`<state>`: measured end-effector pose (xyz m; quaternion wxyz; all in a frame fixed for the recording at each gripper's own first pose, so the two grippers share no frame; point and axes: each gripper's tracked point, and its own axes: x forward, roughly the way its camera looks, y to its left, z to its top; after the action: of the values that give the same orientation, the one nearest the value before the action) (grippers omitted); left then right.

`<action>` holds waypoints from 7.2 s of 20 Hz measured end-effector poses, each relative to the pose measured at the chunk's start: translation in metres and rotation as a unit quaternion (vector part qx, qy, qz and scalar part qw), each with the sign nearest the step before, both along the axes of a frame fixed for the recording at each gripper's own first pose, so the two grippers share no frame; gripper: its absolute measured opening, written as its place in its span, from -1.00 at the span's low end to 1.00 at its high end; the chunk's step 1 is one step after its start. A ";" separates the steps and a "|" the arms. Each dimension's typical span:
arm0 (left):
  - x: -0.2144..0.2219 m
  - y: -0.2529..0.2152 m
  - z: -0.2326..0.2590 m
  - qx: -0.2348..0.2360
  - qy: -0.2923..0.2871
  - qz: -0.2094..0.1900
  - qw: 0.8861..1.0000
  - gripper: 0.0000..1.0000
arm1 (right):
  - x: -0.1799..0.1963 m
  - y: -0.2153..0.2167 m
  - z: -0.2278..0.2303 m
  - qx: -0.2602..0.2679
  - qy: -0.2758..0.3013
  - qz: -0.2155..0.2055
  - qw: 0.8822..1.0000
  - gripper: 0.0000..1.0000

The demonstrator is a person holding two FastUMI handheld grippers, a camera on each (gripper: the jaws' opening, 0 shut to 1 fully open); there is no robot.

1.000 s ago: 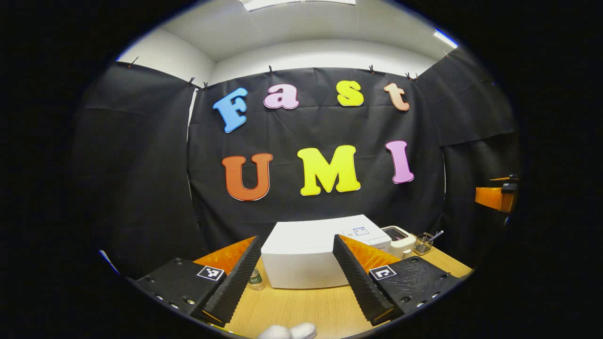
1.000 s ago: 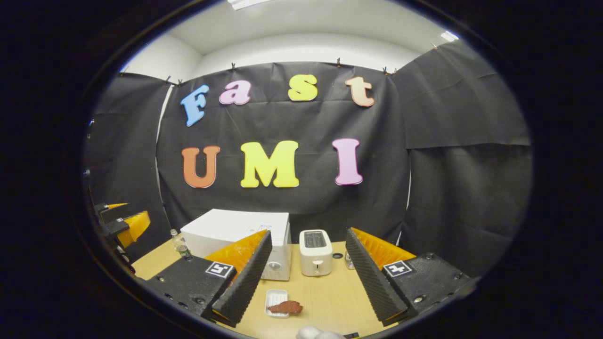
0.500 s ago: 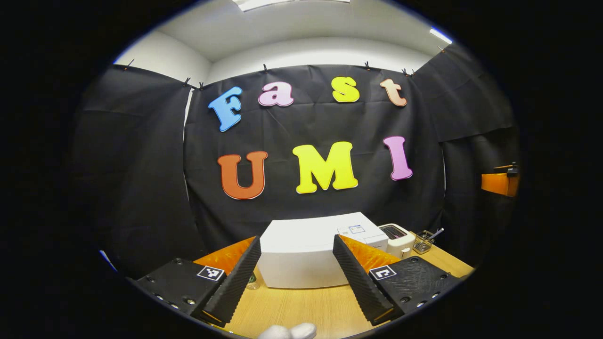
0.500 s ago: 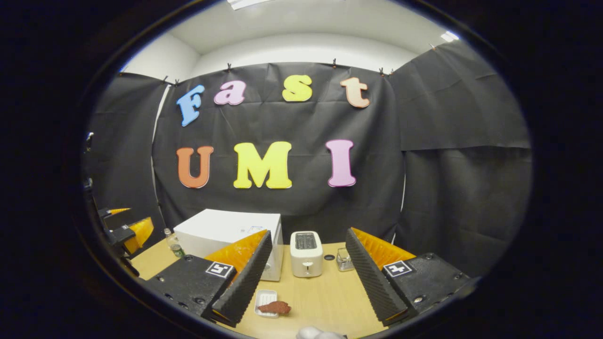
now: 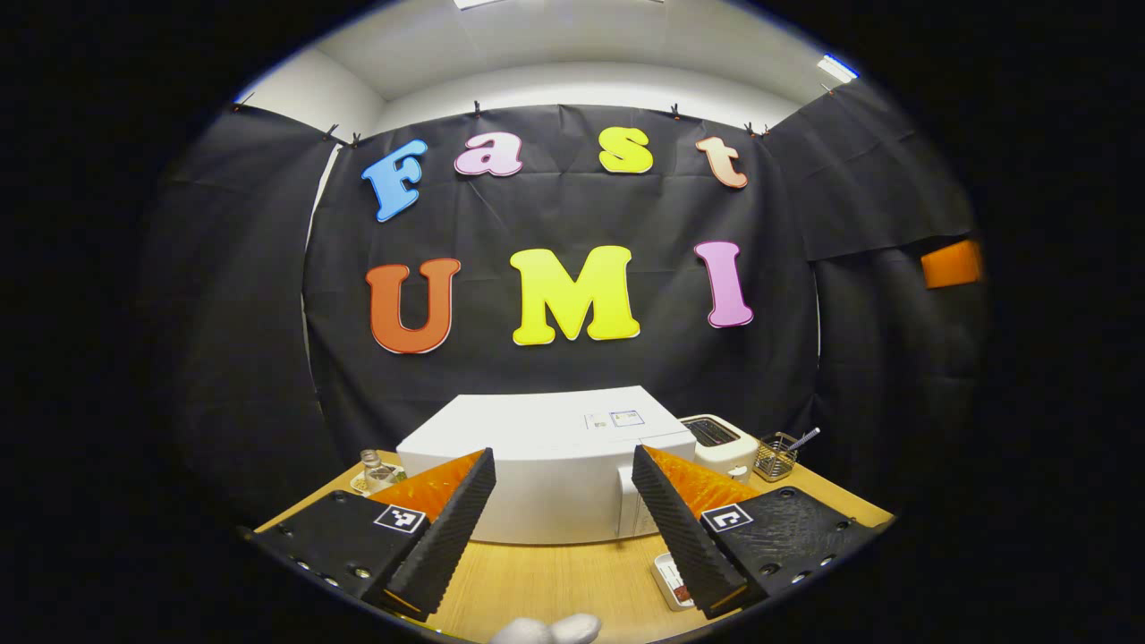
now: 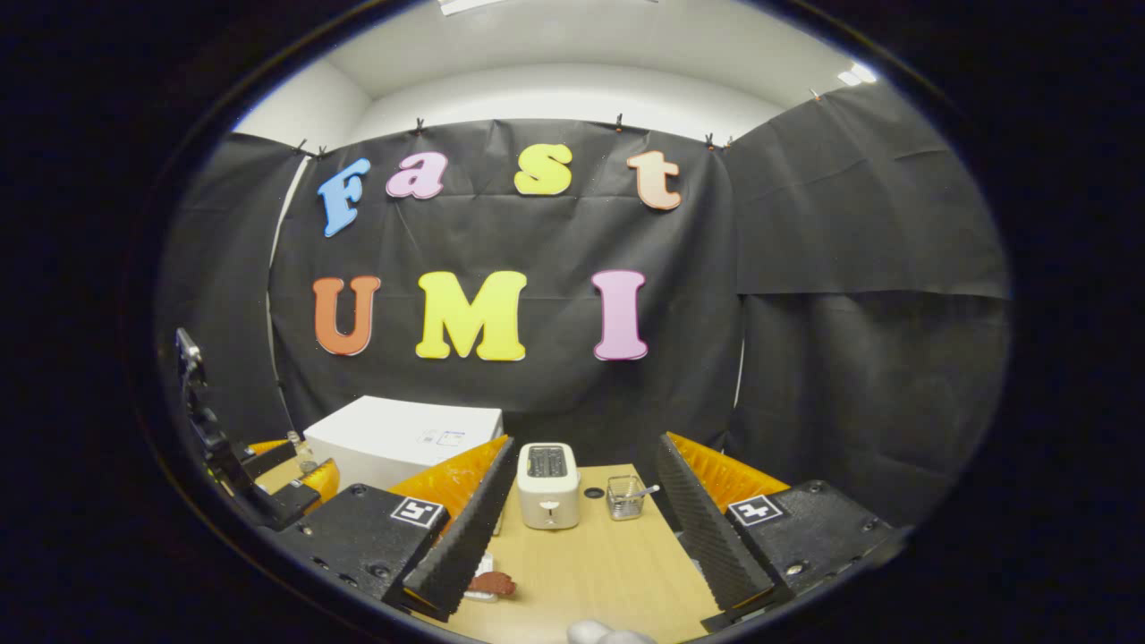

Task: Open the microwave oven with the left hand, put the food in, and close the microwave oven.

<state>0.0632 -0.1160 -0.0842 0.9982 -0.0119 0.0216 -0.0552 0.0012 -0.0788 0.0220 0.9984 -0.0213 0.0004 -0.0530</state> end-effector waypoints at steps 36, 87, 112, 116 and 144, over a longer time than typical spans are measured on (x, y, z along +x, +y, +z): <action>0.138 -0.082 -0.159 -0.012 0.084 -0.014 0.996 -0.79 | -0.003 -0.061 -0.022 -0.046 0.050 -0.063 0.996 1.00; -0.127 0.231 -0.176 0.021 0.156 0.102 0.982 0.91 | -0.027 0.191 -0.078 -0.030 0.093 0.191 0.977 1.00; -0.158 0.242 -0.067 0.043 0.104 0.133 0.985 0.90 | 0.029 0.105 -0.296 0.033 0.254 0.146 0.956 1.00; -0.129 0.190 -0.023 0.040 0.080 0.102 0.991 0.90 | 0.060 0.098 -0.345 0.082 0.298 0.168 0.936 0.96; -0.081 0.143 0.001 0.054 0.080 0.103 0.990 0.90 | 0.114 0.193 -0.260 0.252 0.291 0.299 0.873 -0.68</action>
<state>-0.0180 0.0274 -0.0833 0.9928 0.0355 0.1032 0.0499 0.1154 0.1137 -0.2384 0.8928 0.2174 0.2982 0.2584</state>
